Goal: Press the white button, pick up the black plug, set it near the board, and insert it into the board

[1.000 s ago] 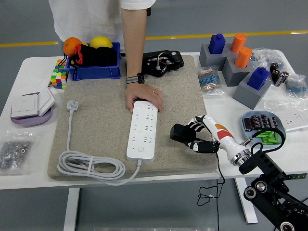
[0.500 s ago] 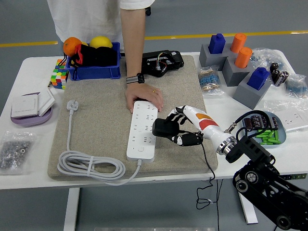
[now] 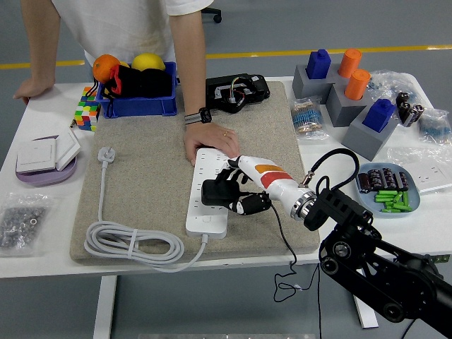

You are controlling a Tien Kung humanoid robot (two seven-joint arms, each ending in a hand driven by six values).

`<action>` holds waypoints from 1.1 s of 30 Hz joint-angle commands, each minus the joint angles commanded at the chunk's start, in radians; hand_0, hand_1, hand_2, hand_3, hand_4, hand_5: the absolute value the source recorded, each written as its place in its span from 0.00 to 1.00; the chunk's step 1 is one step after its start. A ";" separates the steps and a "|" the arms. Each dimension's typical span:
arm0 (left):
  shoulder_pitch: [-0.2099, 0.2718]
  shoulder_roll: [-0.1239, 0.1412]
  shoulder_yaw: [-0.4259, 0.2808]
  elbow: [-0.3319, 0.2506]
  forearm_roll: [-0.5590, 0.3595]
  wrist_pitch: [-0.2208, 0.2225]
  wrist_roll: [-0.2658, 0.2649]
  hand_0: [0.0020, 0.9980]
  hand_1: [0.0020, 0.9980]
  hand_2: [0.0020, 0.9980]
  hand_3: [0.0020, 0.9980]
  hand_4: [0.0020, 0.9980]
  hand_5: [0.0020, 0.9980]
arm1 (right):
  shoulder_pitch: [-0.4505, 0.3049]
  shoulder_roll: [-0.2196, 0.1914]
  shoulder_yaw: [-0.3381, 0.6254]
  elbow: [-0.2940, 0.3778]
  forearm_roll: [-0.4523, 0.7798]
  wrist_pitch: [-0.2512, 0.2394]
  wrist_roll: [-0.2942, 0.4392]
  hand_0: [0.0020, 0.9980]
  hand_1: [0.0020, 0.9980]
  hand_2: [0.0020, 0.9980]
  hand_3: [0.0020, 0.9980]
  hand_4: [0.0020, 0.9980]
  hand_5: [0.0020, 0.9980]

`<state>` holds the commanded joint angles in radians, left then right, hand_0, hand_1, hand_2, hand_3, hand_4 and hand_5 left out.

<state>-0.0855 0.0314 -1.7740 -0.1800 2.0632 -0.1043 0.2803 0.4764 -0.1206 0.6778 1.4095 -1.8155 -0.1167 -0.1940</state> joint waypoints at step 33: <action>-0.008 -0.001 0.007 0.000 -0.009 0.001 -0.001 0.63 0.63 0.63 0.68 0.53 0.37 | 0.030 0.016 -0.029 -0.062 -0.017 0.023 -0.020 0.45 0.42 0.44 0.58 0.78 0.00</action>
<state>-0.0939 0.0307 -1.7669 -0.1800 2.0543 -0.1028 0.2792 0.5060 -0.1048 0.6486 1.3470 -1.8325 -0.0941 -0.2136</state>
